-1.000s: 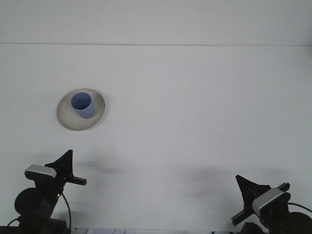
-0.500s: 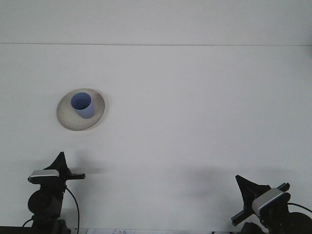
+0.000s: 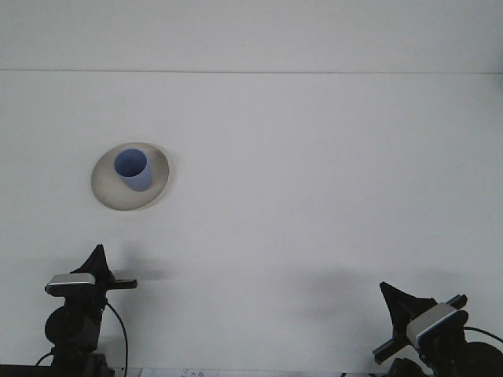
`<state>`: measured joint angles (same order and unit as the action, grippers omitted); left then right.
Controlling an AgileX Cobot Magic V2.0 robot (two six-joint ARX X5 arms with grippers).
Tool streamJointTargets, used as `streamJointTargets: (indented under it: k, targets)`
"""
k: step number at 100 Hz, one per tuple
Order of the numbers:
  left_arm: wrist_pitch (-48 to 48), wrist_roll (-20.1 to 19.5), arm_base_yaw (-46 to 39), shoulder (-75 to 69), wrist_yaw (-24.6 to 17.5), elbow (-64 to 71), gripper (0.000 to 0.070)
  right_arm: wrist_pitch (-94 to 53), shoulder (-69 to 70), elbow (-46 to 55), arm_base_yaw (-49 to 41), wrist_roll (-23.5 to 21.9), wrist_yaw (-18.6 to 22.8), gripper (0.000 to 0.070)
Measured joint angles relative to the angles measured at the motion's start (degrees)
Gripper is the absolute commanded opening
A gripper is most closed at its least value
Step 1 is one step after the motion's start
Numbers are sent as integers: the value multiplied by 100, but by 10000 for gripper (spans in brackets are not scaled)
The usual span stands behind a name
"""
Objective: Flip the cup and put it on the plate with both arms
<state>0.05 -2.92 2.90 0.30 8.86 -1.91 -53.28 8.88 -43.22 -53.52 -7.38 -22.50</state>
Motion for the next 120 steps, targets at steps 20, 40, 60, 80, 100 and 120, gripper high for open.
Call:
streamJointTargets:
  k: [20, 40, 60, 80, 100, 120]
  targets:
    - [0, 0, 0, 0, 0, 0, 15, 0, 0, 0, 0, 0, 0, 7]
    - [0, 0, 0, 0, 0, 0, 15, 0, 0, 0, 0, -2, 0, 7]
    - [0, 0, 0, 0, 0, 0, 15, 232, 0, 44, 369, 127, -20, 7]
    - [0, 0, 0, 0, 0, 0, 15, 2389, -188, 1001, 2214, 638, 350, 7]
    - [0, 0, 0, 0, 0, 0, 15, 4089, -341, 2479, 4323, 763, 2057, 7]
    - [0, 0, 0, 0, 0, 0, 15, 4931, -691, 3762, 5235, 754, 2741, 7]
